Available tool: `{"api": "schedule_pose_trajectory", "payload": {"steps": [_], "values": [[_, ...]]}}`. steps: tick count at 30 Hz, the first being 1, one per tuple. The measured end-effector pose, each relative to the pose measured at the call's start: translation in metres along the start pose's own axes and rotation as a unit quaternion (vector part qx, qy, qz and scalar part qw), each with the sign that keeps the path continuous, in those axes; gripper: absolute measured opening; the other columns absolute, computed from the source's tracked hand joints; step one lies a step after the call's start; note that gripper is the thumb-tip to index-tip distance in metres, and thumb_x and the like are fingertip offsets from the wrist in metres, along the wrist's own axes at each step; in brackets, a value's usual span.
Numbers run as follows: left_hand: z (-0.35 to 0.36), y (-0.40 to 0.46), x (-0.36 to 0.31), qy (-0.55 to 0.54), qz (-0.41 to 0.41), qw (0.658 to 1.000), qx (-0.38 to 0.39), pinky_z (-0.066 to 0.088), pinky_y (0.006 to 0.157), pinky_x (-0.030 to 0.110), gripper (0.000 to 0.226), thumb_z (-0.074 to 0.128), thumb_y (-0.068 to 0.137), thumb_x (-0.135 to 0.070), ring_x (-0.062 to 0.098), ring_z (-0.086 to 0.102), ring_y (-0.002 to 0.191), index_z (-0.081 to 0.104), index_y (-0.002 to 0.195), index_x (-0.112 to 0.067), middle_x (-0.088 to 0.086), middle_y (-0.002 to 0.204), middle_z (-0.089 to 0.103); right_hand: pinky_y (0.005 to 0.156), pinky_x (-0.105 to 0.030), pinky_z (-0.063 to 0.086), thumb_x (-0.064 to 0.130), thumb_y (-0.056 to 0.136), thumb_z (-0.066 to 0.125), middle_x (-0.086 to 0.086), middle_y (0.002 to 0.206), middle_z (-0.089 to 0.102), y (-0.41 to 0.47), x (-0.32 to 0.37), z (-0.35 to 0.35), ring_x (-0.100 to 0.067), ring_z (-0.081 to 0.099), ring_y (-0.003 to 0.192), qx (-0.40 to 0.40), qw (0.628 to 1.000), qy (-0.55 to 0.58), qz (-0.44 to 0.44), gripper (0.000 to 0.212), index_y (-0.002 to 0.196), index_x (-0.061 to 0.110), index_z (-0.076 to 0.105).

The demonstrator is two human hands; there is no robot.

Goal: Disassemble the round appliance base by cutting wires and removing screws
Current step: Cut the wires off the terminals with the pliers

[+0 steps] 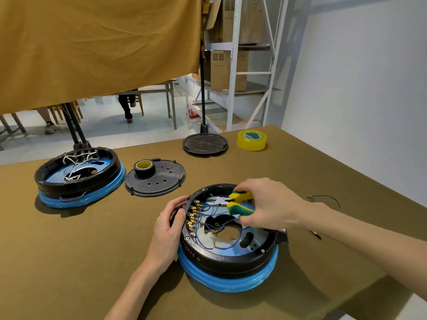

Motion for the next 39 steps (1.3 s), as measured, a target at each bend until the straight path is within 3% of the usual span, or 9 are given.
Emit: {"api": "schedule_pose_trajectory", "payload": {"steps": [4,6,10,16,19,23,29,36,39], "values": [[0.0,-0.001,-0.001,-0.008,0.005,1.0,0.003,0.053,0.104,0.044,0.038,0.047,0.097,-0.047,0.004,0.061,0.123,0.058,0.133,-0.04,-0.021,0.127,0.066,0.071,-0.045,0.055,0.046,0.085,0.064,-0.002,0.096,0.065,0.019,0.032,0.016,-0.023,0.061,0.082,0.028,0.995,0.09,0.017,0.042,0.115,0.02,0.051],[0.0,-0.002,-0.001,-0.005,0.005,1.0,0.003,0.052,0.104,0.041,0.037,0.046,0.097,-0.048,0.002,0.06,0.123,0.058,0.132,-0.042,-0.024,0.127,0.066,0.062,-0.041,0.046,0.041,0.092,0.059,-0.005,0.087,0.061,0.031,0.042,0.021,-0.024,0.058,0.072,0.029,0.992,0.115,0.033,0.031,0.108,0.018,0.045],[-0.002,-0.002,-0.001,-0.008,0.003,1.0,0.006,0.052,0.1,0.03,0.035,0.047,0.097,-0.049,-0.002,0.06,0.122,0.058,0.13,-0.044,-0.028,0.124,0.066,0.064,-0.038,0.052,0.047,0.081,0.069,-0.001,0.088,0.063,0.036,0.043,0.012,-0.026,0.06,0.077,-0.012,0.998,-0.051,-0.021,0.038,0.101,0.017,0.057],[-0.001,0.002,-0.002,-0.01,0.012,1.0,0.009,0.051,0.092,0.015,0.038,0.047,0.097,-0.047,-0.005,0.059,0.121,0.058,0.132,-0.037,-0.029,0.122,0.065,0.062,-0.034,0.052,0.057,0.079,0.068,0.002,0.091,0.061,0.024,0.027,0.013,-0.019,0.059,0.079,0.003,0.991,-0.129,-0.035,0.047,0.106,0.018,0.064],[-0.001,0.002,-0.001,-0.007,0.013,1.0,0.007,0.05,0.094,0.018,0.039,0.047,0.097,-0.046,-0.004,0.059,0.121,0.058,0.133,-0.036,-0.029,0.122,0.065,0.061,-0.034,0.051,0.058,0.08,0.068,0.0,0.092,0.061,0.029,0.028,0.016,-0.021,0.059,0.08,0.005,0.987,-0.155,-0.029,0.05,0.108,0.016,0.065],[-0.001,0.002,0.0,-0.007,0.014,1.0,0.003,0.049,0.098,0.02,0.041,0.047,0.097,-0.046,-0.006,0.058,0.121,0.059,0.134,-0.035,-0.027,0.124,0.065,0.051,-0.03,0.036,0.054,0.08,0.07,0.001,0.079,0.055,0.036,0.035,0.017,-0.021,0.057,0.072,0.025,0.983,-0.181,-0.03,0.038,0.083,0.018,0.055],[-0.002,0.002,0.001,0.007,0.012,1.0,0.002,0.047,0.104,0.027,0.042,0.046,0.097,-0.048,-0.006,0.055,0.124,0.058,0.135,-0.036,-0.022,0.129,0.064,0.055,-0.031,0.041,0.047,0.08,0.072,-0.001,0.08,0.058,0.043,0.044,0.015,-0.026,0.06,0.073,0.037,0.978,-0.201,-0.033,0.043,0.07,0.022,0.039],[-0.001,0.002,0.001,0.024,0.01,1.0,-0.003,0.046,0.108,0.031,0.032,0.048,0.108,-0.028,0.0,0.055,0.127,0.057,0.139,-0.029,-0.015,0.134,0.063,0.051,-0.029,0.036,0.042,0.08,0.074,-0.002,0.073,0.056,0.05,0.048,0.012,-0.023,0.054,0.063,0.061,0.975,-0.211,-0.031,0.042,0.07,0.02,0.039],[-0.001,0.002,0.0,0.03,0.009,0.999,-0.005,0.045,0.106,0.025,0.031,0.048,0.108,-0.026,-0.007,0.054,0.124,0.057,0.137,-0.031,-0.019,0.132,0.062,0.049,-0.028,0.031,0.041,0.08,0.074,0.0,0.068,0.052,0.053,0.053,0.013,-0.019,0.046,0.055,0.063,0.977,-0.202,-0.018,0.043,0.07,0.019,0.039]]}}
Point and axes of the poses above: each hand's wrist, its own y-axis towards the middle knuckle, its own z-axis out of the palm, x = y × z, the point moved 1 cm from there along y, towards the middle knuckle
